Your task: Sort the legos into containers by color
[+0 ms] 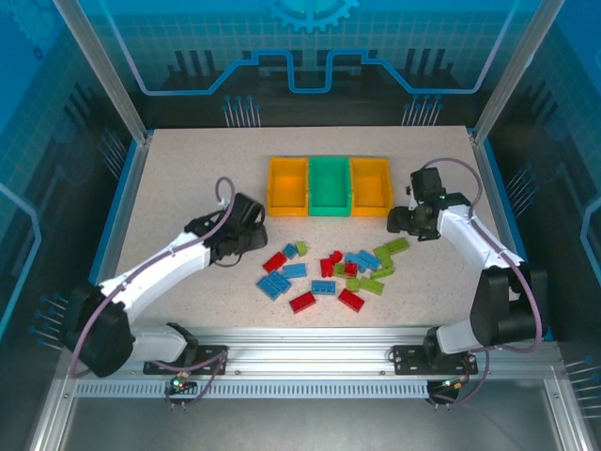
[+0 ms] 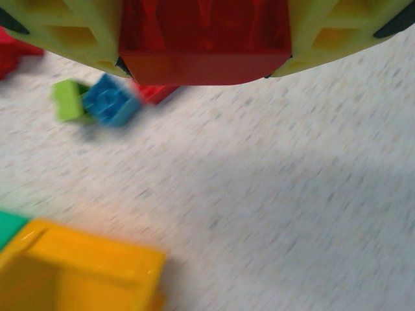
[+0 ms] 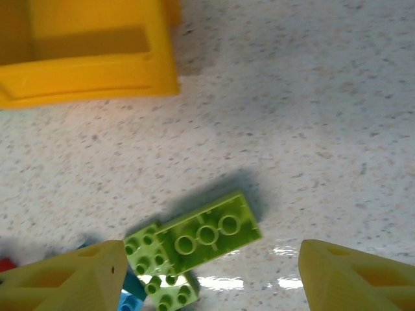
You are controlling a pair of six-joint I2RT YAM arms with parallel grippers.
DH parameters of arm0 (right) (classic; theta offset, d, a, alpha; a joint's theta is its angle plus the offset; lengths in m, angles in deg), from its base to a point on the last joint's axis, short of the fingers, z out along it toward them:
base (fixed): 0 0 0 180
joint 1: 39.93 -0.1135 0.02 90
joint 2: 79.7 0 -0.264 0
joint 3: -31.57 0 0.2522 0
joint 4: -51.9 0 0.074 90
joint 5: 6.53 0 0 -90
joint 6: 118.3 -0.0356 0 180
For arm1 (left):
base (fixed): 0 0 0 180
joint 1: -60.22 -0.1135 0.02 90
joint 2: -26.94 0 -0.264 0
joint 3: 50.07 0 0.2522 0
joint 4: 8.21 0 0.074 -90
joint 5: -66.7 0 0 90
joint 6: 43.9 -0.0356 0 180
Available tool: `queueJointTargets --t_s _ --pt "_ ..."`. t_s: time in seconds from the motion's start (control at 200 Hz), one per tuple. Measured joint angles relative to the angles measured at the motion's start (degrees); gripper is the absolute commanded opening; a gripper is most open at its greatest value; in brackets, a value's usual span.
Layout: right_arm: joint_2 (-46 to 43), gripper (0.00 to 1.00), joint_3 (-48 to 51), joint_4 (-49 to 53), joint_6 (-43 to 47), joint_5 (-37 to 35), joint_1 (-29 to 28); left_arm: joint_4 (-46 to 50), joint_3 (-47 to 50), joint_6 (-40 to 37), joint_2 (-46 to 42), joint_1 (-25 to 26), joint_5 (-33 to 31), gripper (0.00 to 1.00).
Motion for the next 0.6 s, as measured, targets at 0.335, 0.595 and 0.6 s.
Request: queueJointTargets --t_s 0.335,0.595,0.6 --pt "-2.21 0.72 5.51 -0.55 -4.04 2.86 -6.36 -6.05 -22.03 -6.32 20.7 -0.04 8.96 0.39" --pt "-2.21 0.72 6.43 -1.57 -5.9 3.26 -6.4 -9.29 -35.58 -7.39 34.64 0.9 16.61 0.4" --pt "-2.21 0.72 6.43 -1.6 -5.95 3.26 -6.4 -9.4 -35.91 -7.39 34.99 0.94 16.68 0.4"
